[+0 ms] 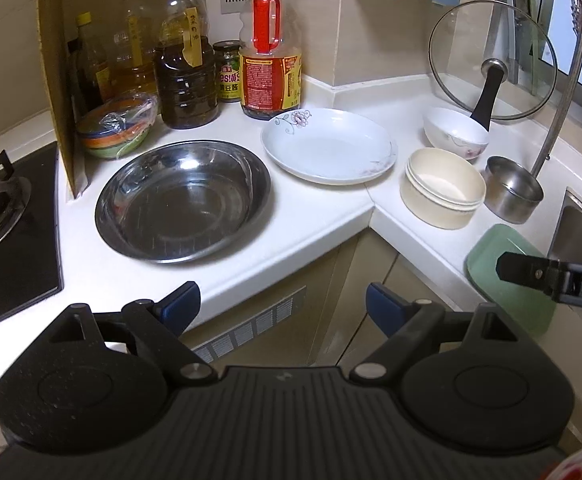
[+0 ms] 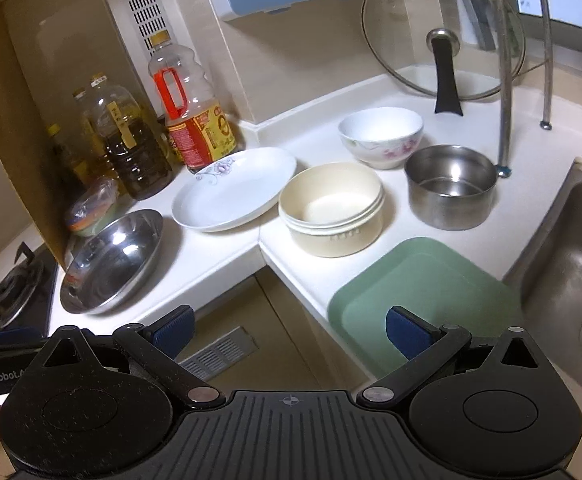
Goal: Organize plates and bowls
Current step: 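Move both grippers to the stainless steel basin rim and close them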
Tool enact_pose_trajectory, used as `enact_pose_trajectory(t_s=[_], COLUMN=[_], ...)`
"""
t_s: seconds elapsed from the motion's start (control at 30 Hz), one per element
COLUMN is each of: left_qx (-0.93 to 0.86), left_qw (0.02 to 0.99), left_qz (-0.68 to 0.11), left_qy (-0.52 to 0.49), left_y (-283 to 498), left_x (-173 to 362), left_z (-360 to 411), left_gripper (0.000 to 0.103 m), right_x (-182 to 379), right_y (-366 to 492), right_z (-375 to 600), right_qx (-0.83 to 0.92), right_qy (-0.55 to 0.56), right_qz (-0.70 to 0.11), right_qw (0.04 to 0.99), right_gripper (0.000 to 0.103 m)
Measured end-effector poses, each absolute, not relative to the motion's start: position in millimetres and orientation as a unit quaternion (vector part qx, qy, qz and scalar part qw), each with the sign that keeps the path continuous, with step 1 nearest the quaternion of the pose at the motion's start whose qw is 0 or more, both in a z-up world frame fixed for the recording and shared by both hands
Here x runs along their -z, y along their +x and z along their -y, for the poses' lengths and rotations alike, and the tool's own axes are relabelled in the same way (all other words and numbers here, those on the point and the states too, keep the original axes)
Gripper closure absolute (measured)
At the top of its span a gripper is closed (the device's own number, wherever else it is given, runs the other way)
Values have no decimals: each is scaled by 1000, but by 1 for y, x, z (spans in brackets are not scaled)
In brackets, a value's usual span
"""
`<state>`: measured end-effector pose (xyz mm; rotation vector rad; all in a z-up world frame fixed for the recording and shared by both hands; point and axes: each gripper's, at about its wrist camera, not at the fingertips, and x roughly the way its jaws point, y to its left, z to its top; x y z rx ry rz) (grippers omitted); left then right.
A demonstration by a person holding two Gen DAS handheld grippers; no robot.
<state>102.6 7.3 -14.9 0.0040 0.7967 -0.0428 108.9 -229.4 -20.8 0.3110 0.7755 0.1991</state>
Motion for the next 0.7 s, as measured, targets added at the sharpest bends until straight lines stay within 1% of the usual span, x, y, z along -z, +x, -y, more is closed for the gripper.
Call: enact_pose_trajectory(t_s=[0.37,0.53,0.63,0.7], left_qx=[13,2,-8,-16], left_qw=[913,912,912,911], left_qz=[-408,-410,-411,-412], left_qy=[0,-7,-10,-13], left_y=[130,139,144,150], left_x=[29,32,32,33], left_z=[-44,-66,-77,-87], left_gripper=[15,17,17,17], right_x=[37,41,43,45], right_y=[140,155,164,171], right_z=[196,173,159,148], right_qx=[-104,-127,-142,-153], right_qy=[149,128,119,115], right_qz=[-396,-401,-403,-404], right_qw=[900,898,896,895], right_gripper=[1,2,4,8])
